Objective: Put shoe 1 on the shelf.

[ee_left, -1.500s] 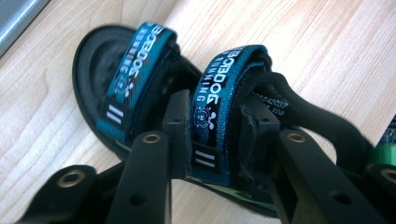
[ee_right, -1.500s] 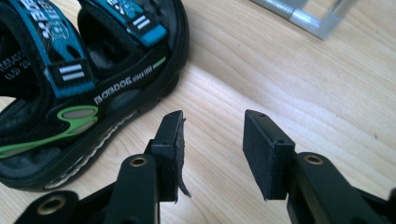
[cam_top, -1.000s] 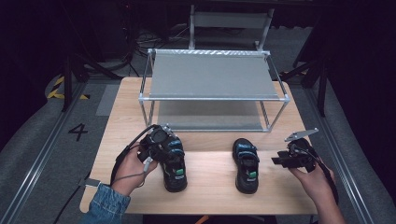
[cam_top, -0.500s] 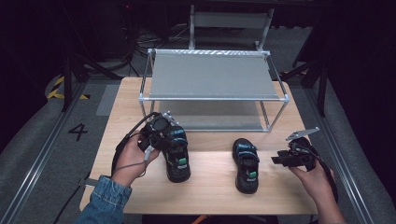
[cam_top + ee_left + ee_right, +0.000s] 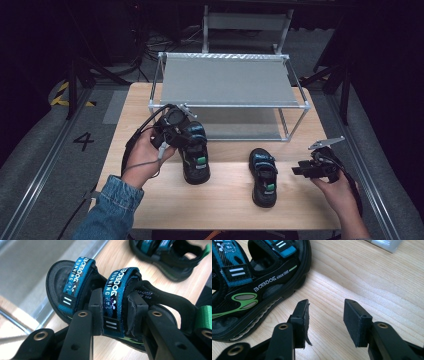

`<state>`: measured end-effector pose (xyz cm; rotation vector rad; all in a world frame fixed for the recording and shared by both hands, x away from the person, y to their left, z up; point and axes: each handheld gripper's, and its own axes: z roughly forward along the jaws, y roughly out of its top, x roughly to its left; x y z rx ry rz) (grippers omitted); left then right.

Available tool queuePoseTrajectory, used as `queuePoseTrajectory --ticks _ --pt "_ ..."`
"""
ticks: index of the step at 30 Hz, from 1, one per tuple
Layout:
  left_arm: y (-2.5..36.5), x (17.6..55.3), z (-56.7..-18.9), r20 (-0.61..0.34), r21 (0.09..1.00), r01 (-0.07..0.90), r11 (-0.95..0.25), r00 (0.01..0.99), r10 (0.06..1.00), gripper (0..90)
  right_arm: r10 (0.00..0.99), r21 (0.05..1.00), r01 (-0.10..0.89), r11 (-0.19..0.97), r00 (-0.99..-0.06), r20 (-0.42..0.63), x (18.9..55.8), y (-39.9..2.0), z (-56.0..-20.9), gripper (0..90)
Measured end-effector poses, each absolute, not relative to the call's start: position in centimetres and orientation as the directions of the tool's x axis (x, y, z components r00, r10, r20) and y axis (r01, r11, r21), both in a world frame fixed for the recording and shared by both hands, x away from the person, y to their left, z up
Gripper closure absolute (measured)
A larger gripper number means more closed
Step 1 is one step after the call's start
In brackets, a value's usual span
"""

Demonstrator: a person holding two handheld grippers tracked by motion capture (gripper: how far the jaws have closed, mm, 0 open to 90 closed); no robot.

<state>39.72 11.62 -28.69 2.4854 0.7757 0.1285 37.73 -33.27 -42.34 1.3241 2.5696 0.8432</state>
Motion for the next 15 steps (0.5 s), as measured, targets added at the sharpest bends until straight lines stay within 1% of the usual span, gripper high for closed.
queuePoseTrajectory --ticks 6,11,15 --pt "10.3 40.1 -26.8 -0.07 0.52 0.477 -0.708 0.85 0.522 70.1 0.788 0.533 0.715 0.452 -0.6 0.136 37.7 -33.4 -42.3 55.8" --pt "9.7 40.3 -26.0 -0.06 0.528 0.466 -0.71 0.854 0.517 70.2 0.785 0.533 0.711 0.459 -0.606 0.132 37.7 -33.3 -42.2 55.9" --pt "9.1 40.6 -24.5 -0.046 0.533 0.454 -0.714 0.858 0.511 70.2 0.782 0.543 0.704 0.459 -0.61 0.129 37.6 -33.2 -41.9 55.9"
